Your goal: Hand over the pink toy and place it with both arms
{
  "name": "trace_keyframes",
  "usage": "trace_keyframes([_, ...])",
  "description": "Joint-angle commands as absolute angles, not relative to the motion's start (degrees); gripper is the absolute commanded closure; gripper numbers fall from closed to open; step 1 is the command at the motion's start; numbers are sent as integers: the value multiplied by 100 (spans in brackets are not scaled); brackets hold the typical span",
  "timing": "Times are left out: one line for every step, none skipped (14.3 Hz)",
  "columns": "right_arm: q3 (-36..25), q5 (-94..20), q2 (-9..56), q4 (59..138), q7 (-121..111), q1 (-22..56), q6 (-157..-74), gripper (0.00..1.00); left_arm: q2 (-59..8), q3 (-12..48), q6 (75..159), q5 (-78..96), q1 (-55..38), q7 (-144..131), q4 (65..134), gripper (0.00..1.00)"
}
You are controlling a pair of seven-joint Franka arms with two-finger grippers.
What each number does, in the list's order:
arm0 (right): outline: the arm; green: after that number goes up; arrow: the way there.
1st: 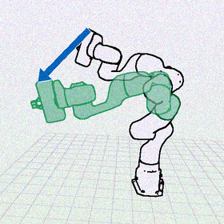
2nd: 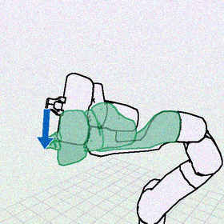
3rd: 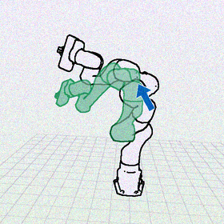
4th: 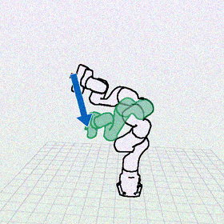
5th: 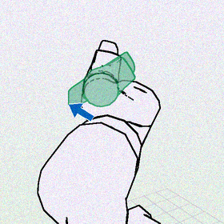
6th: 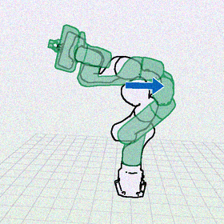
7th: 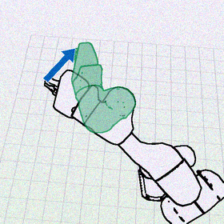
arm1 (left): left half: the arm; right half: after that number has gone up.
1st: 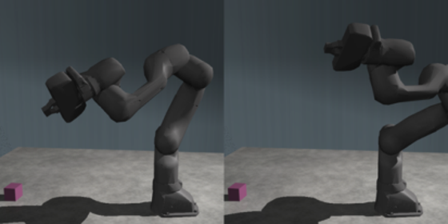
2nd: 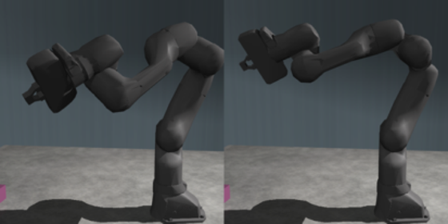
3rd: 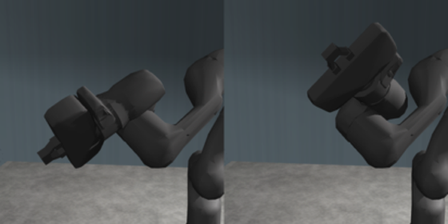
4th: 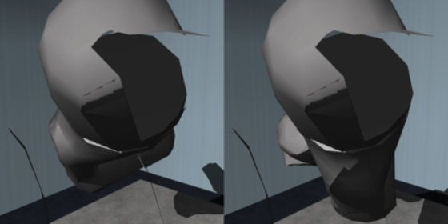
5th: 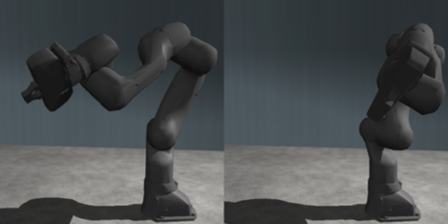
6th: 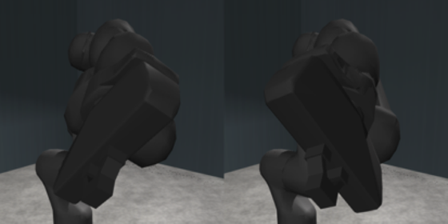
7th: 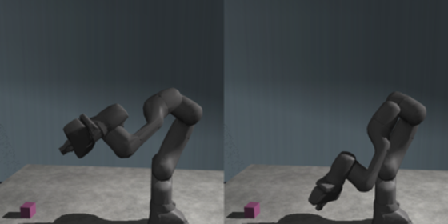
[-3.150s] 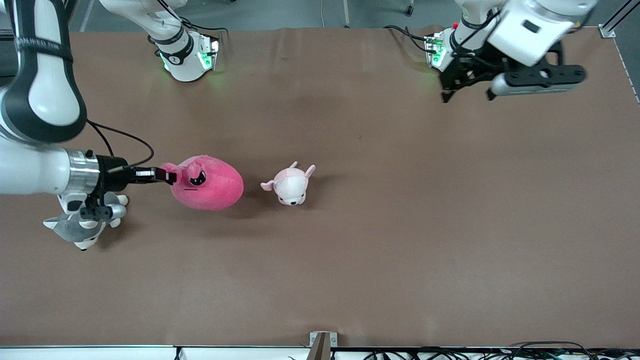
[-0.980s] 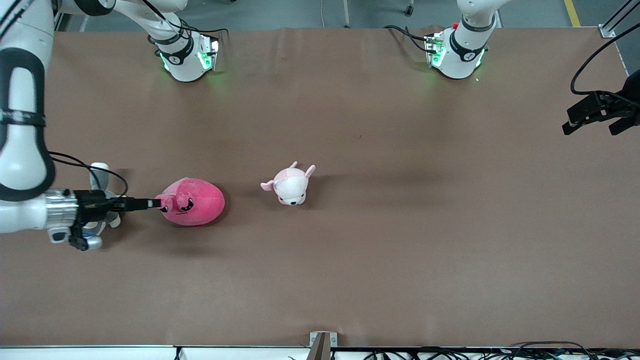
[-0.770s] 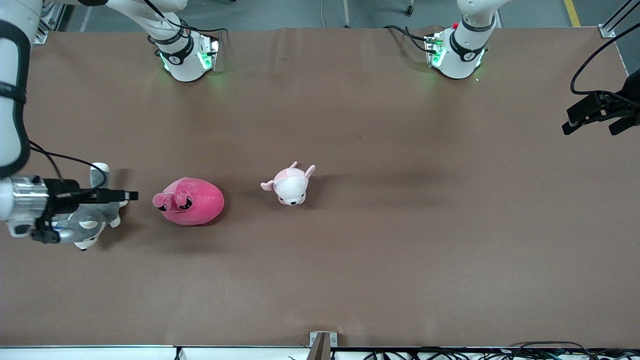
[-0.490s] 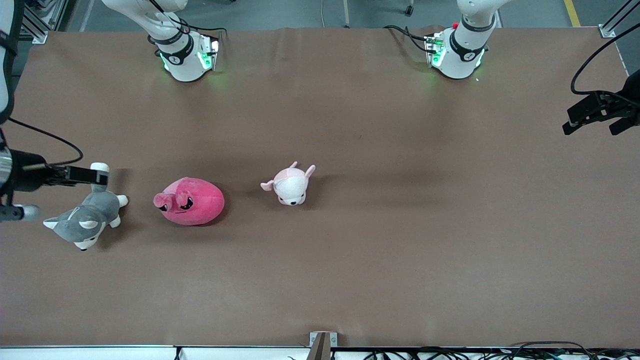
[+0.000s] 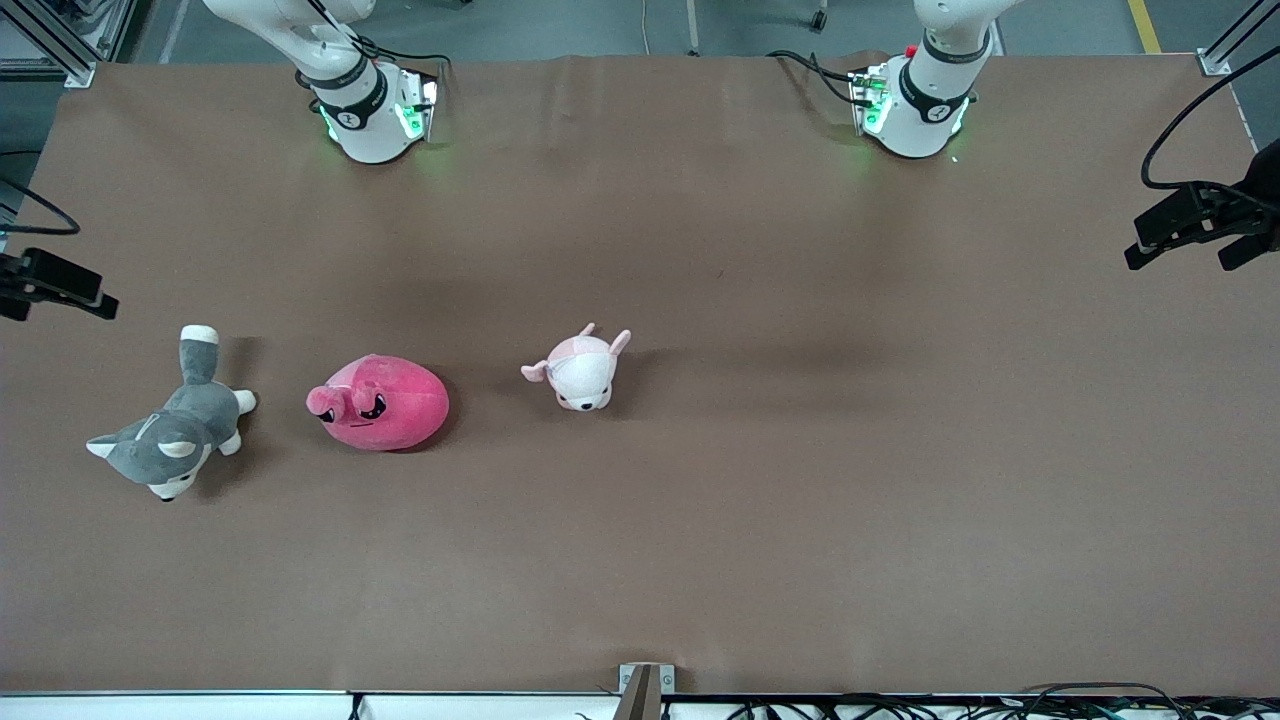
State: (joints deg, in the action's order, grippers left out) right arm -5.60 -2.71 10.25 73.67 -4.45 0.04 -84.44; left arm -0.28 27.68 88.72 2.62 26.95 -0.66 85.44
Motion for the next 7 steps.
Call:
trace_keyframes([-519, 0, 923, 7576, -343, 167, -8727, 0, 0, 2786, 8895, 185, 2698, -79, 8517, 0])
trace_keyframes([-519, 0, 905, 7594, -343, 184, -8693, 0, 0, 2786, 8895, 185, 2698, -79, 8517, 0])
trace_keyframes([-519, 0, 879, 7611, -334, 185, -8701, 0, 0, 2786, 8903, 185, 2698, -79, 8517, 0])
trace_keyframes([-510, 0, 766, 7794, -325, 158, -8788, 0, 0, 2777, 8903, 193, 2681, -70, 8517, 0])
trace_keyframes([-510, -9, 599, 8031, -325, 132, -8954, 0, 0, 2769, 8895, 176, 2663, -79, 8517, 0])
trace_keyframes([-510, -9, 450, 8294, -325, 132, -9130, 0, 9, 2769, 8895, 167, 2628, -88, 8517, 0])
trace_keyframes([-510, -9, 379, 8401, -325, 132, -9236, 0, 0, 2751, 8895, 167, 2619, -79, 8517, 0])
